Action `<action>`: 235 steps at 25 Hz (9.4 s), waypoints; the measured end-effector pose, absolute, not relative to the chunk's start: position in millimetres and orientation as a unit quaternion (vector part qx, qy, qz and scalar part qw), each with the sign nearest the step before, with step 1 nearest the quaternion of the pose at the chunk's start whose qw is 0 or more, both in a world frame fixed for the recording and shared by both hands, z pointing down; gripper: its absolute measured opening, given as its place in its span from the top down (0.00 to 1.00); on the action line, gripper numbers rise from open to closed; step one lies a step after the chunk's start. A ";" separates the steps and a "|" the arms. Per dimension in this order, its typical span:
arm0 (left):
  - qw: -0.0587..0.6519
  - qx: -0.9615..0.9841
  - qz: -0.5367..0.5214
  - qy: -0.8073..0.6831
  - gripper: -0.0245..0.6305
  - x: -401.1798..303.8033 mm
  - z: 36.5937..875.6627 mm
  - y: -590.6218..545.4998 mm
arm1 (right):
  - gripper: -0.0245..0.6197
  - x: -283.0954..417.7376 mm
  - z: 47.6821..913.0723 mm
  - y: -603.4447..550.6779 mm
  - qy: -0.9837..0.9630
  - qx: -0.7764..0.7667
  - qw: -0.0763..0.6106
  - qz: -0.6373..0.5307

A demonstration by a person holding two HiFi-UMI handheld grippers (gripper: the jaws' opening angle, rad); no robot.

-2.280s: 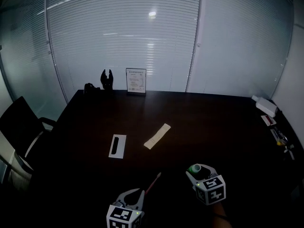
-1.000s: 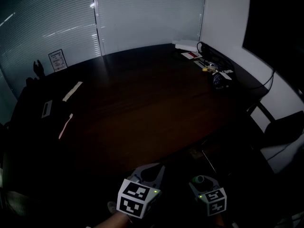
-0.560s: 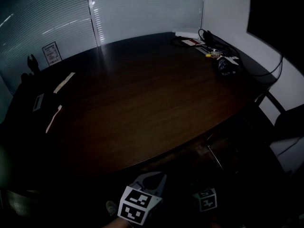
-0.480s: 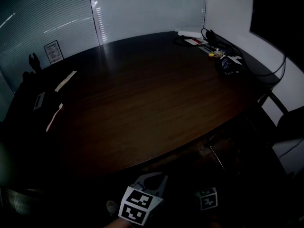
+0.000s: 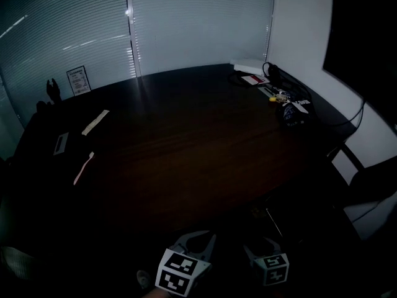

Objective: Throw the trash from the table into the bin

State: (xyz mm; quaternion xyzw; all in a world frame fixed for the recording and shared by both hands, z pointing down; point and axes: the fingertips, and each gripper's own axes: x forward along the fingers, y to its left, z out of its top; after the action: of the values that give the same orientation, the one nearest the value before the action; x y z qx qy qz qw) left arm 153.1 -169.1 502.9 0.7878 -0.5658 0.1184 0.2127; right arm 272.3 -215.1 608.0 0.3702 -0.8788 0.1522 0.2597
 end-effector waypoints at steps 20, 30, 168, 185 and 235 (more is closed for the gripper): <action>0.151 0.648 0.042 -0.745 0.96 -41.5 352.6 -54.4 | 0.88 69.8 339.3 -128.2 -0.966 0.213 0.147 0.012; 0.126 0.608 0.047 -0.782 0.96 -80.5 343.3 -33.4 | 0.95 24.6 342.9 -110.2 -0.973 0.174 0.148 0.021; 0.081 0.835 0.077 -0.538 0.96 160.9 472.1 -178.4 | 0.78 261.5 558.1 -210.0 -0.909 0.336 0.225 0.101; 0.068 0.686 0.053 -0.722 0.96 -79.6 357.9 -78.4 | 0.95 54.8 334.7 -162.1 -0.969 0.201 0.144 0.004; 0.093 0.561 0.065 -0.820 0.96 -499.2 342.4 -97.7 | 0.95 -442.3 321.5 -249.6 -0.937 -0.082 0.291 -0.175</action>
State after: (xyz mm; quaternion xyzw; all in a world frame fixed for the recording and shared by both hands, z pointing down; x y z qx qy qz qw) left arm -499.2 -97.7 342.4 0.5609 -0.8200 0.0654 0.0931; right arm -442.3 -249.6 321.5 -0.0822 -0.9370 -0.1747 0.2911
